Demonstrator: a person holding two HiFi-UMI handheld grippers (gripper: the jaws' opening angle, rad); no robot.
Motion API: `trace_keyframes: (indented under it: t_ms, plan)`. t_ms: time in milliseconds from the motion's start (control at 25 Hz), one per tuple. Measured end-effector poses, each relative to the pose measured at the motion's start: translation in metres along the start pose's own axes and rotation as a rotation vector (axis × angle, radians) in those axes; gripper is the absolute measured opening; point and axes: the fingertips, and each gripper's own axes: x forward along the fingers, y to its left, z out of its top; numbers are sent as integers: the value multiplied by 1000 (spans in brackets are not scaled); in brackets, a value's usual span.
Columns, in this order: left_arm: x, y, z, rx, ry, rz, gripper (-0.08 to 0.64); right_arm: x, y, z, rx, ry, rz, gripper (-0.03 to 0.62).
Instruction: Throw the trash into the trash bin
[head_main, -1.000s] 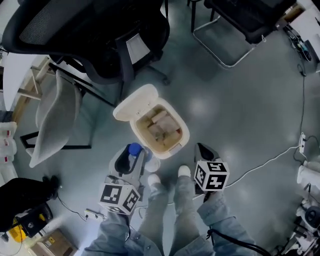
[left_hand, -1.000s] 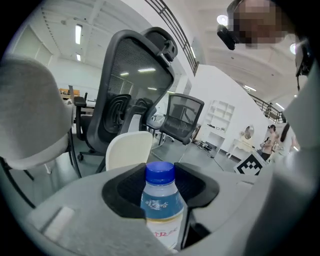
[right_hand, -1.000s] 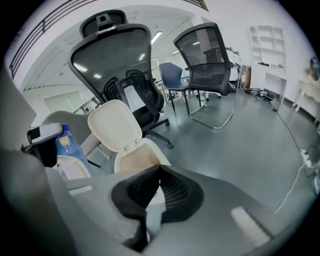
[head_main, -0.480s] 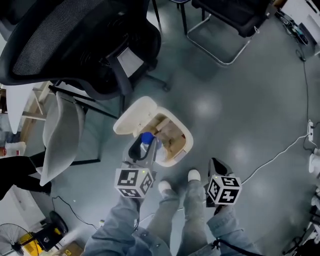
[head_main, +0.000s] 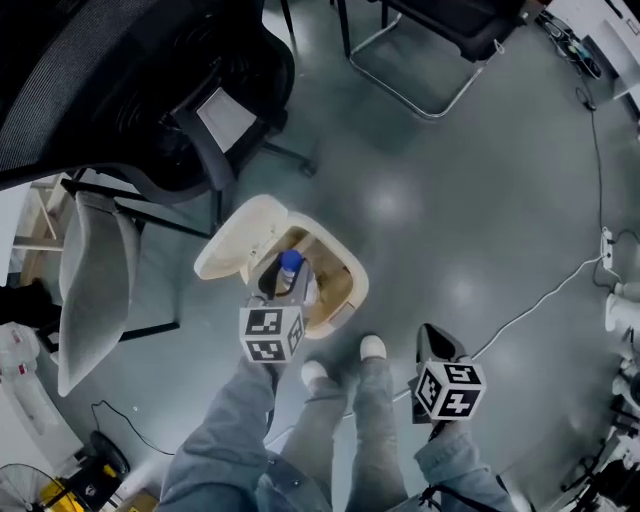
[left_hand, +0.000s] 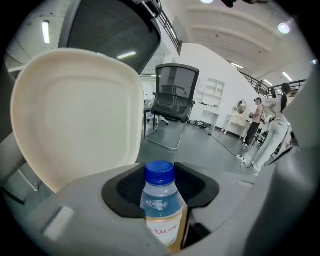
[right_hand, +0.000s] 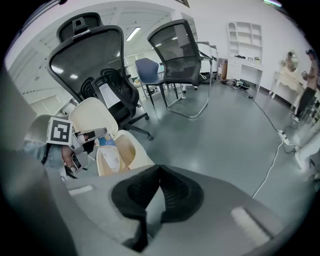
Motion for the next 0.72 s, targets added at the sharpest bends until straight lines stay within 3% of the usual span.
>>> trace_keyframes:
  t_ms: [200,440,600,720]
  plan:
    - [23,8,-18,-47,28,16,189,1,-4,-8,9,16,-7,5]
    - [35,10,-31,-35,65,30,190,2,-10,-12,38,21,-15,5]
    - [38,15,-36,-103,82,46,193,5,-8,-11,44,21,-10,5]
    - [39,15,-35,-109,96,40,219,7,-7,-10,43,23,-8,5]
